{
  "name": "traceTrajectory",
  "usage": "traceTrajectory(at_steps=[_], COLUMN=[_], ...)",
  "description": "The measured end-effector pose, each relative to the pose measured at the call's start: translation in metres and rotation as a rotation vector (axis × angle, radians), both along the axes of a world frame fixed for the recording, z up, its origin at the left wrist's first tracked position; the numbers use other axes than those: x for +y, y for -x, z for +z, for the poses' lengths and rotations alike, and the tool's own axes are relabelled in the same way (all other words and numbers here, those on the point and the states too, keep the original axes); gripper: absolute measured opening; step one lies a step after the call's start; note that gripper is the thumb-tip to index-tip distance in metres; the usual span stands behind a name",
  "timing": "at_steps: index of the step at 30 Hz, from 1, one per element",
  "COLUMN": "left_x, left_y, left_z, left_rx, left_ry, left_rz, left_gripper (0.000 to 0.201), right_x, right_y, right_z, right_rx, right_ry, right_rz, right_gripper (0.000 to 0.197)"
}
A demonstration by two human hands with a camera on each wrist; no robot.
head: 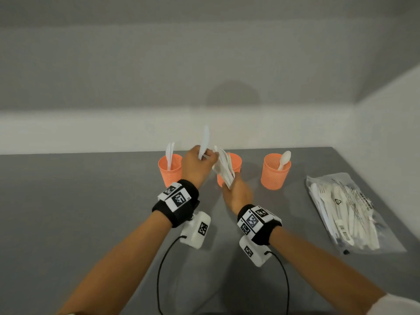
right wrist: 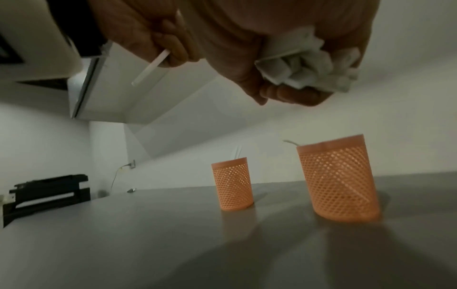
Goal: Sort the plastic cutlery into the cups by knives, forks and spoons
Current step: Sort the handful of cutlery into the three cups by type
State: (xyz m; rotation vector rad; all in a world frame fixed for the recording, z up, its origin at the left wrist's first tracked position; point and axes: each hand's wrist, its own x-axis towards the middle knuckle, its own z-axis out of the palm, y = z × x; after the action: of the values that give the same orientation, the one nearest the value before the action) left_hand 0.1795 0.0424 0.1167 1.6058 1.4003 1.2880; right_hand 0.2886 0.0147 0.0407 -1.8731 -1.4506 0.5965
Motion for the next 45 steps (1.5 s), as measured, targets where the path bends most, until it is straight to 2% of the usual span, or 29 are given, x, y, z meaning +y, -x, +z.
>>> traceTrajectory(at_steps=[4, 9, 12, 17, 21, 24, 26, 28, 31, 33, 35, 39, 41, 43, 45], left_x=[-0.002, -0.001, -0.001, -0.008, -0.02, -0.017, -0.013, -0.004, 0.009, 0.014, 0.013, 0.007, 0.003, 0.001, 0.002], left_y=[-0.012, -0.022, -0.024, -0.028, -0.036, -0.032, -0.022, -0.009, 0.014, 0.025, 0.031, 0.032, 0.03, 0.028, 0.027], left_z=[-0.012, -0.007, -0.004, -0.016, -0.024, -0.018, -0.001, 0.017, 0.03, 0.024, 0.012, -0.01, -0.013, -0.012, -0.01], left_rx=[-0.012, 0.119, 0.075, -0.09, -0.009, 0.032, -0.042, -0.202, -0.477, -0.457, -0.399, -0.369, -0.366, -0.367, -0.37], left_ry=[0.004, 0.004, -0.01, -0.027, -0.022, -0.059, -0.111, -0.124, -0.027, 0.077, 0.203, 0.371, 0.391, 0.392, 0.389], left_rz=[0.048, 0.102, 0.127, 0.151, 0.091, 0.075, 0.113, 0.171, 0.17, 0.139, 0.076, -0.077, -0.141, -0.171, -0.18], left_gripper=[0.017, 0.015, 0.016, 0.016, 0.016, 0.024, 0.027, 0.028, 0.032, 0.031, 0.024, 0.011, 0.011, 0.022, 0.022], right_x=[-0.001, -0.002, -0.004, -0.005, -0.005, -0.003, -0.002, -0.004, -0.006, -0.004, -0.004, -0.007, -0.008, -0.008, -0.008], right_y=[0.003, 0.006, 0.002, -0.001, 0.0, -0.002, -0.005, -0.01, -0.017, -0.021, -0.024, -0.023, -0.023, -0.023, -0.022], right_z=[0.008, 0.008, 0.008, 0.007, 0.005, 0.006, 0.005, -0.001, -0.004, -0.001, 0.005, 0.017, 0.019, 0.019, 0.02], right_rx=[-0.079, -0.066, -0.049, -0.011, 0.052, 0.194, 0.369, 0.635, 1.013, 1.16, 1.221, 1.305, 1.348, 1.364, 1.321], right_ry=[-0.034, -0.04, -0.047, -0.067, -0.063, -0.08, -0.051, 0.063, 0.244, 0.36, 0.44, 0.505, 0.536, 0.569, 0.588], right_rz=[0.022, 0.03, 0.039, 0.045, 0.055, 0.105, 0.167, 0.207, 0.219, 0.259, 0.351, 0.507, 0.572, 0.631, 0.648], right_gripper=[0.036, 0.033, 0.038, 0.041, 0.042, 0.031, 0.006, 0.016, 0.017, 0.022, 0.022, 0.006, 0.018, 0.039, 0.037])
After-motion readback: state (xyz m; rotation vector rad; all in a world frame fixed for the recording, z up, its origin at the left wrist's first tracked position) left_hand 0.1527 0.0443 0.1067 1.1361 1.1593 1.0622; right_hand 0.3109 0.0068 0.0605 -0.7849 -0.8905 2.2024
